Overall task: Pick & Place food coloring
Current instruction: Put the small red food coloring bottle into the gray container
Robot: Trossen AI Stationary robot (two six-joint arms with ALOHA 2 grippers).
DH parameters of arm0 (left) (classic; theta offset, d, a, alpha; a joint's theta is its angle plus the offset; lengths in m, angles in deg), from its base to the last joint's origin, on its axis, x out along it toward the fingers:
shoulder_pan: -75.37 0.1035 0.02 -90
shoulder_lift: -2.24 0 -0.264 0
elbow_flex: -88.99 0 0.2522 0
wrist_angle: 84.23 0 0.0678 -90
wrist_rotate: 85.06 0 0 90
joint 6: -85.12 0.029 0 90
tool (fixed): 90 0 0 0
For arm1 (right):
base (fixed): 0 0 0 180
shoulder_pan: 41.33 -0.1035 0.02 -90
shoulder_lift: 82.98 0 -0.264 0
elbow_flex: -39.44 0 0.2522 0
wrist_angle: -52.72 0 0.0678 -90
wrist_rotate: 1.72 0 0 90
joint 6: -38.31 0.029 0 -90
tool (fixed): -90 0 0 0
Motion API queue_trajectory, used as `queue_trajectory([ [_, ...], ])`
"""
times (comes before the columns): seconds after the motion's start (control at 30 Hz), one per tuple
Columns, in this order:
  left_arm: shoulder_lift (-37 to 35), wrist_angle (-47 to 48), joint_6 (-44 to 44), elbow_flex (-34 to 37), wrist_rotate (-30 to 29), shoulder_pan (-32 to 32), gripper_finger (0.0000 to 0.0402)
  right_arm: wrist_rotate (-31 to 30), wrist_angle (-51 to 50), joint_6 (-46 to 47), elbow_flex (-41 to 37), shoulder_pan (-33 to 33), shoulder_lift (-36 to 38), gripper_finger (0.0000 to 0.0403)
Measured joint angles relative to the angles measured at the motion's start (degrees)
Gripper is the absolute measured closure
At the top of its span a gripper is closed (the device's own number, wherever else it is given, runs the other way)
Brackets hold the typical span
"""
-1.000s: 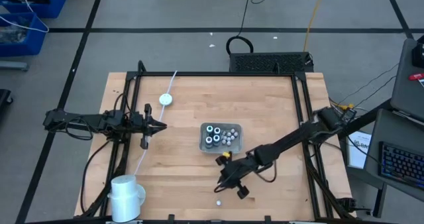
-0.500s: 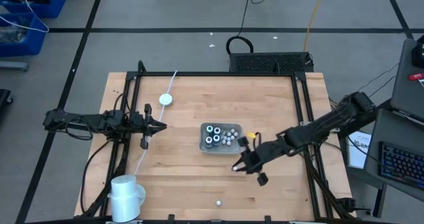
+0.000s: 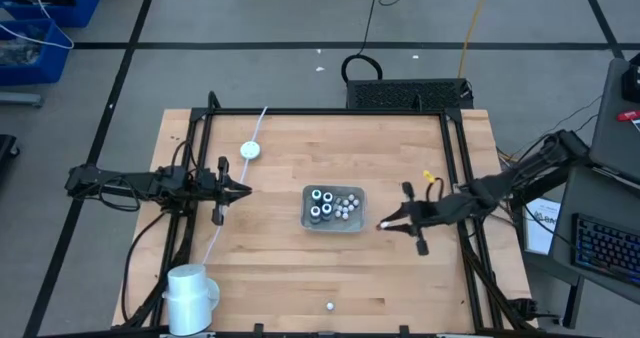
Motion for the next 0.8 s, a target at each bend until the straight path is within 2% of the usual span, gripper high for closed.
queue_trajectory([
  [0.23, 0.0, 0.0, -0.3, 0.0, 0.0, 0.0, 0.036, -8.5, 1.7, 1.7, -10.9, -2.4, 12.8, 0.0348],
  [0.43, 0.0, 0.0, -0.3, 0.0, 0.0, 0.0, 0.036, -8.6, 3.7, 2.2, -16.9, -2.3, 21.7, 0.0348],
  [0.6, 0.0, -0.1, 0.0, 0.0, 0.0, 0.0, 0.036, -8.6, 5.0, 0.6, -19.5, -2.3, 25.1, 0.0348],
  [0.8, 0.0, -0.1, 0.0, 0.0, 0.0, 0.0, 0.036, -10.8, 5.2, -1.0, -19.8, -2.3, 25.0, 0.0348],
])
